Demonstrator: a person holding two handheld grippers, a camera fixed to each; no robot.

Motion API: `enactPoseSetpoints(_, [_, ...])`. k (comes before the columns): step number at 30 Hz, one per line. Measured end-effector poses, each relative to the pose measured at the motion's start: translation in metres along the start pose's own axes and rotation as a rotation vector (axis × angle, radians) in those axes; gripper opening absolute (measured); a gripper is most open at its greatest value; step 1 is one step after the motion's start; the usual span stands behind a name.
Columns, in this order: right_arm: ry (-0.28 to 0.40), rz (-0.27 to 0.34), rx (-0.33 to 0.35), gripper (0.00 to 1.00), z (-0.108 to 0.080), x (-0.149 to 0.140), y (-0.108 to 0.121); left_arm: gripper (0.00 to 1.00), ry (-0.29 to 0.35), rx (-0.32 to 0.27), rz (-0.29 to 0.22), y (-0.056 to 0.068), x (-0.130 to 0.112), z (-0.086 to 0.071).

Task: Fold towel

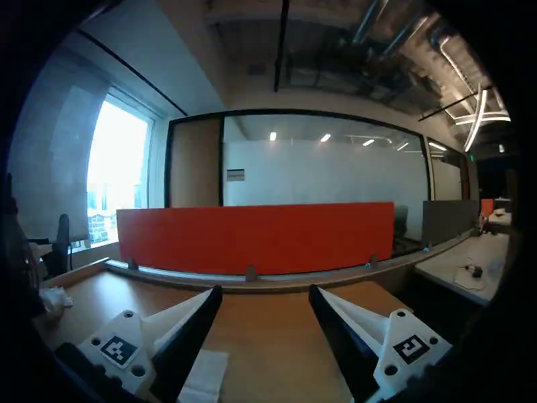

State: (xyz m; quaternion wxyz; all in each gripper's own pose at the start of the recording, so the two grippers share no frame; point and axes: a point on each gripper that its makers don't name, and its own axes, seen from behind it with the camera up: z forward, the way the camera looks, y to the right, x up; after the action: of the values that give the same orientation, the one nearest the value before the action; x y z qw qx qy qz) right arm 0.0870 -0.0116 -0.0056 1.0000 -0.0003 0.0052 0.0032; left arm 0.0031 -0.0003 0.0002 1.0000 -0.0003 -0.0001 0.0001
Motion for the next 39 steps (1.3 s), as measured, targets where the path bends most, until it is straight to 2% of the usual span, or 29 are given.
enactPoseSetpoints(8, [-0.012, -0.017, 0.008, 1.00, -0.004, 0.018, -0.007, 0.99, -0.025, -0.023, 0.010, 0.000, 0.012, 0.002])
enactPoseSetpoints(14, [-0.041, -0.044, 0.062, 1.00, -0.007, 0.024, -0.020, 0.99, -0.073, -0.090, 0.035, 0.010, 0.009, -0.001])
enactPoseSetpoints(20, [-0.121, -0.091, 0.184, 1.00, -0.013, 0.015, -0.045, 0.99, -0.134, -0.196, 0.078, 0.030, 0.005, -0.005])
enactPoseSetpoints(24, [-0.180, -0.124, 0.284, 1.00, -0.020, 0.005, -0.064, 0.99, -0.186, -0.293, 0.106, 0.049, -0.004, -0.010])
enactPoseSetpoints(29, [-0.230, -0.162, 0.369, 1.00, -0.026, -0.003, -0.078, 0.99, -0.239, -0.386, 0.141, 0.069, -0.017, -0.017])
enactPoseSetpoints(33, [-0.269, -0.191, 0.420, 1.00, -0.032, -0.014, -0.086, 0.99, -0.268, -0.423, 0.160, 0.077, -0.030, -0.020])
enactPoseSetpoints(39, [-0.319, -0.230, 0.462, 1.00, -0.039, -0.040, -0.093, 0.99, -0.307, -0.454, 0.169, 0.088, -0.055, -0.028])
